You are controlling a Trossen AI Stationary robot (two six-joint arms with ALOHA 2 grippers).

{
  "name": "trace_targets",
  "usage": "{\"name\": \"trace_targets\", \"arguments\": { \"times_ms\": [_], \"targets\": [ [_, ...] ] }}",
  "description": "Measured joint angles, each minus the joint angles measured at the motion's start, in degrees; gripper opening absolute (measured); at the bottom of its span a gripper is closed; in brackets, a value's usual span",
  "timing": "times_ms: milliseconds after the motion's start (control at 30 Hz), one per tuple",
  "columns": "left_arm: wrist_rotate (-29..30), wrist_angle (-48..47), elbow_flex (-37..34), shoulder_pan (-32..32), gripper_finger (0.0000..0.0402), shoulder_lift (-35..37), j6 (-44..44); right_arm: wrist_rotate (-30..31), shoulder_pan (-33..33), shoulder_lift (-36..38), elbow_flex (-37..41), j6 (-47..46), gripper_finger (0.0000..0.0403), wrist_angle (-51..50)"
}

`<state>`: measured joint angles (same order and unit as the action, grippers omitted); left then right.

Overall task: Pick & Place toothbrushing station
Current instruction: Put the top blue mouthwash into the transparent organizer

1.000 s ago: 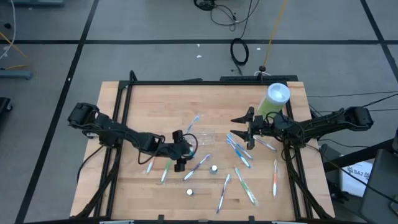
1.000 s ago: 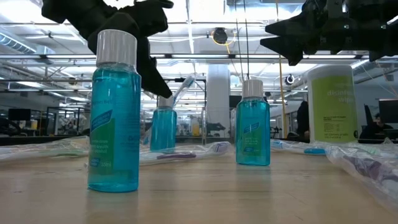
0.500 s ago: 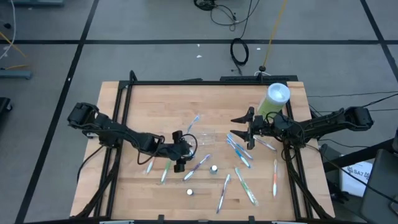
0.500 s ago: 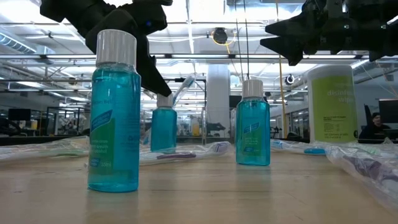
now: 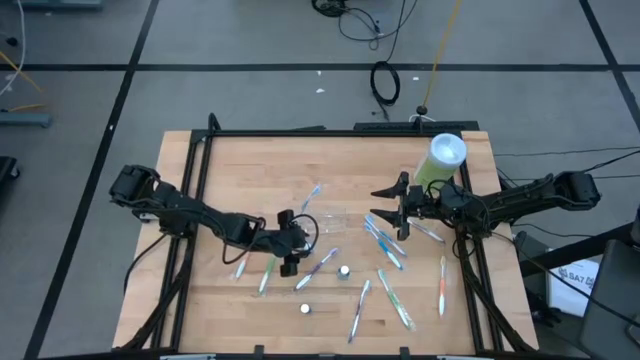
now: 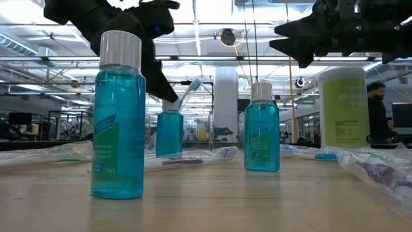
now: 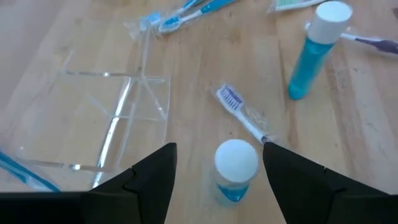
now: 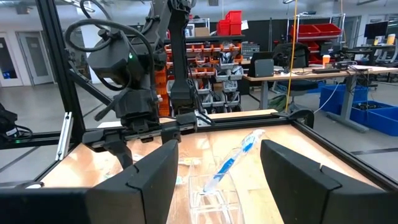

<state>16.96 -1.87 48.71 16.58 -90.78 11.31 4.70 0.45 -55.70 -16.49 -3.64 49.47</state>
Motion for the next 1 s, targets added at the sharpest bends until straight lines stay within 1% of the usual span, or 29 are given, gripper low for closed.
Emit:
{"name": "trace_targets", "arguments": {
  "times_ms": [167,500,1000],
  "targets": [
    [-0.4,0.0,0.0,0.0,0.0243,0.0,0.6,0.0,0.0,0.0,0.0,0.0,0.0221,0.0],
    [-0.1,1.9,0.0,0.0,0.0243,-3.7,0.6,0.0,0.0,0.0,0.0,0.0,0.0222,0.5],
    [1.1,2.0,0.0,0.0,0.0243,-3.8,0.4,0.0,0.0,0.0,0.0,0.0,0.0221,0.4]
  ]
}}
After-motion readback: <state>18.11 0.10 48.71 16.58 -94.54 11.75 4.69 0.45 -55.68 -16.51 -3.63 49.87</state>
